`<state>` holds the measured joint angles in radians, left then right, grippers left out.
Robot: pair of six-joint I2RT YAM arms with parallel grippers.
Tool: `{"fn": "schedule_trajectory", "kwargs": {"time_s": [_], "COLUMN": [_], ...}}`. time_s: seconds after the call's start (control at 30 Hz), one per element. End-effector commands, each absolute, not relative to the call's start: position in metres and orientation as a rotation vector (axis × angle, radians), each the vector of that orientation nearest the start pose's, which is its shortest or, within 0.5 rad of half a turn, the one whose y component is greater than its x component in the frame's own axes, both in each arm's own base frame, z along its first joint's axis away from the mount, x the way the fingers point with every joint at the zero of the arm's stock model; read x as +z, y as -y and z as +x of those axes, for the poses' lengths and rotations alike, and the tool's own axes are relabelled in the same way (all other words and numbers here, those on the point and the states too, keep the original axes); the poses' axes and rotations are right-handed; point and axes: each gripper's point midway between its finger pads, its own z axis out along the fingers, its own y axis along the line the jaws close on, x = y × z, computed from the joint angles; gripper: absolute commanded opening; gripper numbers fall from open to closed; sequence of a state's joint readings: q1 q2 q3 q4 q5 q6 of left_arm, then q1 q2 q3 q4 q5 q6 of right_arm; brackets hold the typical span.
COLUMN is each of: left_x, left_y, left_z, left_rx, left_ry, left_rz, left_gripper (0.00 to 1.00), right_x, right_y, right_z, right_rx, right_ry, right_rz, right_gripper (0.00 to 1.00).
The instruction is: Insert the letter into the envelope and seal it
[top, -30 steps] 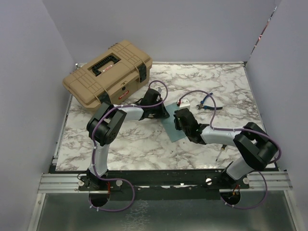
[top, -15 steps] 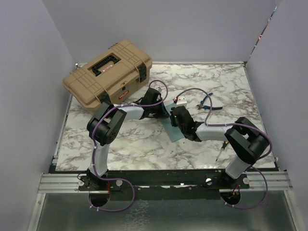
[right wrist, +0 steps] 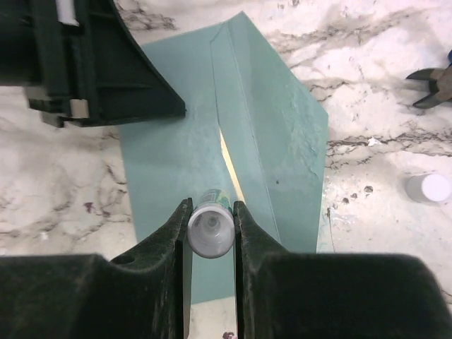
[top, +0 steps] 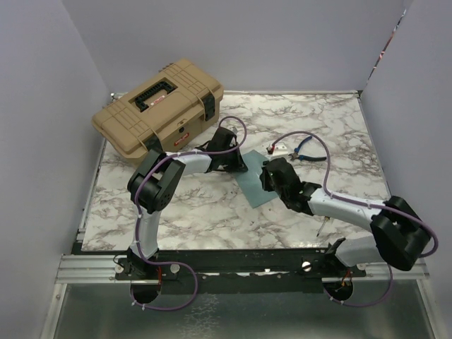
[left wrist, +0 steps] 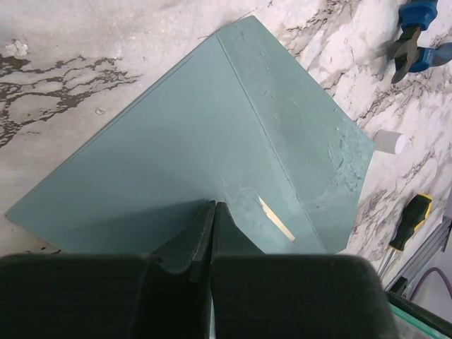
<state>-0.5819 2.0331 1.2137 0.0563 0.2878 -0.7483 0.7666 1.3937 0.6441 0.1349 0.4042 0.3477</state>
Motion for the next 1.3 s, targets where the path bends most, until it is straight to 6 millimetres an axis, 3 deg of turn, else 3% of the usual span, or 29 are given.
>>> {"fn": "schedule_trajectory", "kwargs": {"time_s": [0.0, 0.07, 0.17, 0.3, 0.43, 0.73, 1.0, 1.13, 1.27], "left_x": [0.011, 0.031, 0.057, 0.069, 0.070, 0.090, 0.100, 0.096, 0.094], "left_y": [0.322, 0.329, 0.330, 0.320, 0.301, 0.270, 0.270, 0.272, 0.278], "left_z": [0.371, 0.377, 0.379, 0.369, 0.353, 0.333, 0.333, 0.334, 0.332], "left_rx": [-0.829, -0.854, -0.862, -0.835, -0.779, -0.682, -0.711, -0.739, -0.787], "left_ry": [-2.597, -2.551, -2.499, -2.500, -2.504, -2.422, -2.333, -2.297, -2.292], "left_rz": [-0.021, 0.021, 0.054, 0.050, 0.010, -0.017, 0.008, 0.016, 0.018], "left_gripper": [0.00, 0.04, 0.20, 0.27, 0.30, 0.54, 0.64, 0.64, 0.64], "right_x": [0.106, 0.121, 0.133, 0.140, 0.130, 0.114, 0.080, 0.080, 0.071], "right_y": [-0.215, -0.220, -0.220, -0.205, -0.174, -0.102, -0.095, -0.082, -0.083], "right_z": [0.293, 0.300, 0.308, 0.319, 0.329, 0.351, 0.370, 0.378, 0.383], "right_rx": [0.254, 0.273, 0.281, 0.351, 0.495, 0.689, 0.905, 0.913, 0.956], "right_ry": [-2.154, -2.158, -2.177, -2.207, -2.244, -2.160, -2.150, -2.068, -2.104], "right_rz": [-0.211, -0.182, -0.117, 0.082, 0.350, 0.767, 0.925, 0.946, 0.985], "right_gripper": [0.00, 0.00, 0.00, 0.00, 0.00, 0.00, 0.06, 0.11, 0.12]}}
